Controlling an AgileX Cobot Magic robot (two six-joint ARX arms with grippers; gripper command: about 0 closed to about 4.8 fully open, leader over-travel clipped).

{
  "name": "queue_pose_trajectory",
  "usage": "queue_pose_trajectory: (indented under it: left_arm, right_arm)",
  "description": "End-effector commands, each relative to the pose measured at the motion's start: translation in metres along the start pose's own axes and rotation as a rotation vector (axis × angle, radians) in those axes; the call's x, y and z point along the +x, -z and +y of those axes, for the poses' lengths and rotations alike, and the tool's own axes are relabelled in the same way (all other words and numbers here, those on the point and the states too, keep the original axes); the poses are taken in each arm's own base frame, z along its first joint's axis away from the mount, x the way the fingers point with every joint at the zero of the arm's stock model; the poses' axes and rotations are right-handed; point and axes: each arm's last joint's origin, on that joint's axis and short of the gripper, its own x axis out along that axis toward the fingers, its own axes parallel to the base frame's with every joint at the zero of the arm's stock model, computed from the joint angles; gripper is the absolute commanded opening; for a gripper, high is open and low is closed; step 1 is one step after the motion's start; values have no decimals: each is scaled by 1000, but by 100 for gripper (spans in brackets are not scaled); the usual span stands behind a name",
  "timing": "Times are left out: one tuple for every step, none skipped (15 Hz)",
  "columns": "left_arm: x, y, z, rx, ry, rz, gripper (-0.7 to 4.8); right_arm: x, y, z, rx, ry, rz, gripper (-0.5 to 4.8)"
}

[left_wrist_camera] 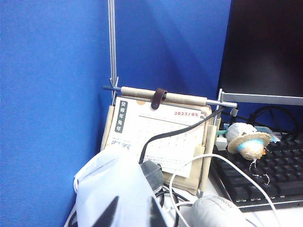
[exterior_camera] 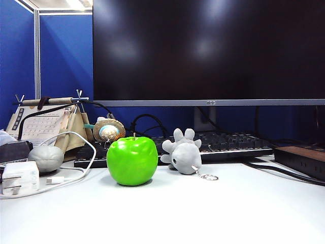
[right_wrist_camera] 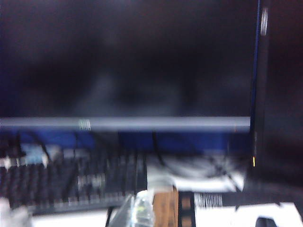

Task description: Place the tilting octopus upright.

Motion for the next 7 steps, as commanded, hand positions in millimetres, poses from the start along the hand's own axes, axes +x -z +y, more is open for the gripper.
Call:
queue_pose_trajectory:
  left_arm:
    - [0, -1, 0, 1, 1, -11, 80]
    - [0, -1, 0, 1, 1, -11, 80]
    - [0, -1, 0, 1, 1, -11, 80]
    - [0, -1, 0, 1, 1, -11, 80]
    - [0, -1, 0, 0, 1, -11, 80]
    - [0, -1, 0, -7, 2, -12, 80]
    - [0, -2, 0, -27, 3, -17, 80]
  right_arm:
    - [0, -3, 0, 0, -5, -29, -6]
    - [0, -3, 0, 0, -5, -29, -6]
    - [0, -3, 0, 0, -5, -28, -6]
    - [0, -3, 0, 0, -5, -28, -6]
    - [0, -3, 0, 0, -5, -27, -6]
    - [0, -3, 0, 4, -5, -24, -5]
    - [0, -2, 0, 25, -5, -23, -6]
